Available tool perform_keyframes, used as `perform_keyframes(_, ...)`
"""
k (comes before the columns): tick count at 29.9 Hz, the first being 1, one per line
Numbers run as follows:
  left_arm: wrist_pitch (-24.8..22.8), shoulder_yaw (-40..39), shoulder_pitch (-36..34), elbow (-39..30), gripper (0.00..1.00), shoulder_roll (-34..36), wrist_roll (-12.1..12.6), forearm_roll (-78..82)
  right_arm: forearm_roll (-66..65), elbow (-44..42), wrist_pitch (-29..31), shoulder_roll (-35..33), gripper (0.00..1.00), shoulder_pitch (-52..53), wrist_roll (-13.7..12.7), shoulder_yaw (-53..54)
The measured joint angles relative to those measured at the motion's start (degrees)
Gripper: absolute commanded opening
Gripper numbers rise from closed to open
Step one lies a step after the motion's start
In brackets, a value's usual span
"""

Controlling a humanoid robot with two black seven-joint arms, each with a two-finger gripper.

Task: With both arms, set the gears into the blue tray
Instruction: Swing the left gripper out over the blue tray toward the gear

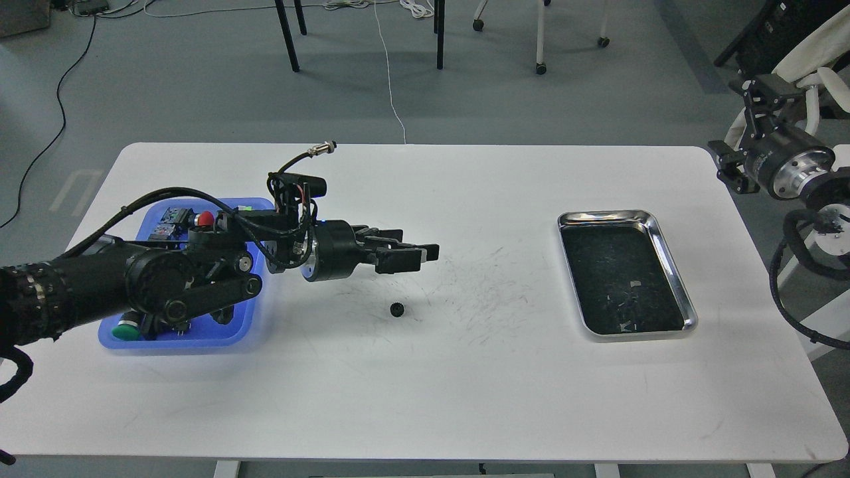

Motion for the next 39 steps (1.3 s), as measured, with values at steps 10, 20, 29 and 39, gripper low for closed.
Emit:
perform_keyframes(10, 1.8, 3.8, -0.2, 3.8, 0.96, -0.8, 0.0, 4.3, 1.6, 0.0, -0.1, 0.1, 0.96, -0.5, 0.2, 0.2)
perform_keyframes(20, 4.6, 2.1, 1.4, 3.8, 0.82, 0.9, 0.0, 3.4, 1.3, -0.4, 0.0, 0.5, 0.96, -0.7, 0.4, -0.1)
perform_keyframes(29, 6.2, -9.2, 5.5, 2.8, 0.83, 4.8, 0.0, -11.3, 1.3, -0.5, 0.0, 0.6, 0.96, -0.9, 0.4, -0.3)
perform_keyframes(39, 1.5, -10.4, 6.5, 0.3, 1.0, 6.5, 0.0, -11.8, 1.3, -0.4, 0.1, 0.6, 0.96, -1.1, 0.7, -0.5)
